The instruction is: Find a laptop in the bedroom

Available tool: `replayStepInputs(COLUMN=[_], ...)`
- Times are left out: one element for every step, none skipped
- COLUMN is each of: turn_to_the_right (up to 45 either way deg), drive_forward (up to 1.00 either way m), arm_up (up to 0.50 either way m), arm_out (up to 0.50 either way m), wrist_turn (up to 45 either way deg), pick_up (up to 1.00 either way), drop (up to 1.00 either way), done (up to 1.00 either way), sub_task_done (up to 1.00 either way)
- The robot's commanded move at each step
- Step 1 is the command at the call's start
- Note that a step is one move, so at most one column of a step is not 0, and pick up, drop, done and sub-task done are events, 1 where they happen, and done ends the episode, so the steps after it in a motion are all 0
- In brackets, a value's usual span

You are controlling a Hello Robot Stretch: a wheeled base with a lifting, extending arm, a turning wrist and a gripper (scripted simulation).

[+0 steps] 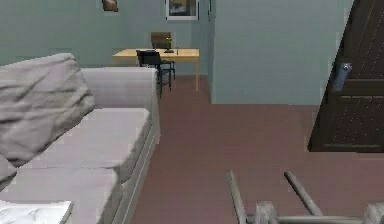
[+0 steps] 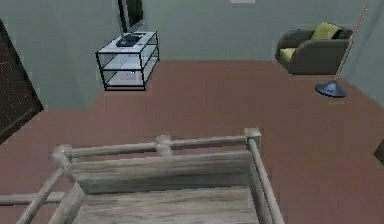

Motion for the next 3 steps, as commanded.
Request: replayStepInputs(turn_to_the_right=[6.0,0.0,0.0], drive_forward=[0.00,1.00,0.80], arm_up=[0.00,0.00,0.00], arm_out=[0.00,0.00,0.00], wrist_turn=[0.0,0.0,0.0], pick_up=[0.00,0.00,0.00], drop=[0.00,0.00,0.00], done=[0.00,0.00,0.00], sub_task_done=[0.00,0.00,0.00])
